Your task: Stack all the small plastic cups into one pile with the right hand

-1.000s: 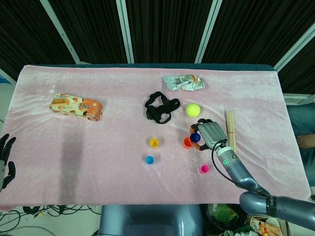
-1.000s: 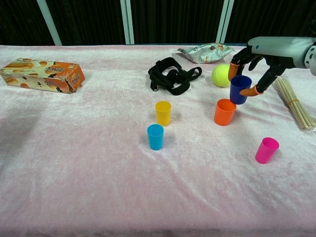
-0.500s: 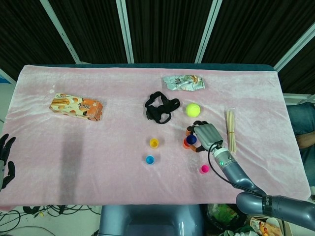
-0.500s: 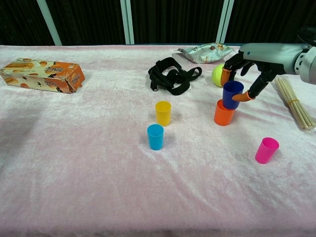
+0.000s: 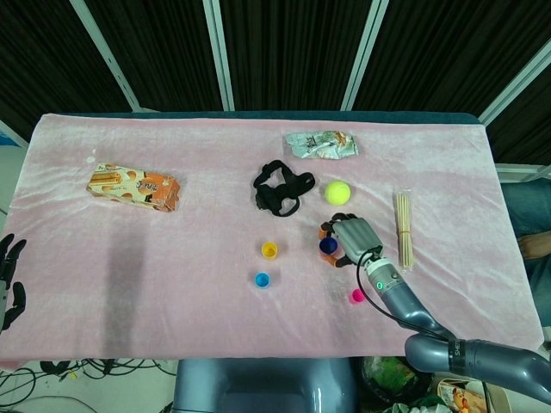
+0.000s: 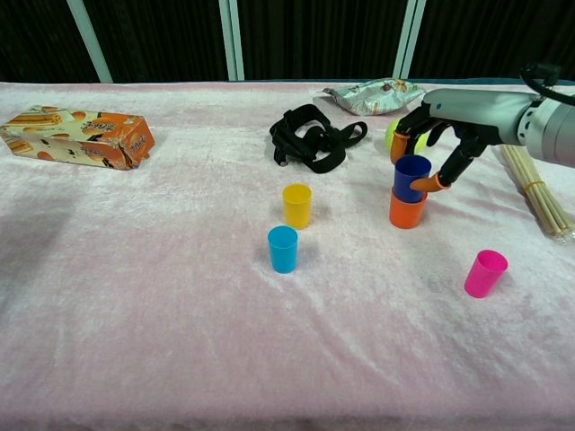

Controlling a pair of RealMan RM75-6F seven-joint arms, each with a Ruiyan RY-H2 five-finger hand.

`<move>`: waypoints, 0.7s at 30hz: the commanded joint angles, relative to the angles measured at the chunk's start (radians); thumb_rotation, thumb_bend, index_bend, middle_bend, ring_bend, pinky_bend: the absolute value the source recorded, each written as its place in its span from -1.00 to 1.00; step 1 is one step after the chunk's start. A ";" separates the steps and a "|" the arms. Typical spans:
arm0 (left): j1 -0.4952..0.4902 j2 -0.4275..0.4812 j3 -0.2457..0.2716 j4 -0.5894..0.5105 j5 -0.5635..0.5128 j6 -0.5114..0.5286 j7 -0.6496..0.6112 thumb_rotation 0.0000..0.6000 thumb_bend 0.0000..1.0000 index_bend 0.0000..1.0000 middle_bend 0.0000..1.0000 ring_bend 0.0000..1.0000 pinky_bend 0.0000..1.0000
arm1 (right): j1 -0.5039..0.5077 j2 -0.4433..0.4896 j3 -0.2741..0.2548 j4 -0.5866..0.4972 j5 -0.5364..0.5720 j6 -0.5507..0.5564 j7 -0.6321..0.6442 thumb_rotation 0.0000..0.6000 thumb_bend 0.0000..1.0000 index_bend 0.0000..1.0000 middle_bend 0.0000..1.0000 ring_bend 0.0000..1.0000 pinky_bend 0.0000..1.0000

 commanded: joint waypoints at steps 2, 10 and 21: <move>0.001 0.001 -0.001 -0.002 -0.002 0.001 0.000 1.00 0.40 -0.87 -0.97 -1.00 -0.94 | 0.007 -0.011 -0.010 0.015 0.013 -0.011 -0.009 1.00 -0.53 -0.33 -0.38 -0.64 -0.59; 0.001 0.002 -0.001 -0.005 -0.003 0.000 0.002 1.00 0.40 -0.87 -0.97 -1.00 -0.94 | 0.020 -0.011 -0.008 0.009 0.062 -0.019 -0.029 1.00 -0.66 -0.79 -0.66 -0.68 -0.59; 0.001 0.004 -0.003 -0.007 -0.003 0.003 -0.003 1.00 0.40 -0.87 -0.97 -1.00 -0.94 | 0.071 -0.046 0.055 -0.024 0.044 -0.010 -0.005 1.00 -0.64 -0.65 -0.55 -0.68 -0.59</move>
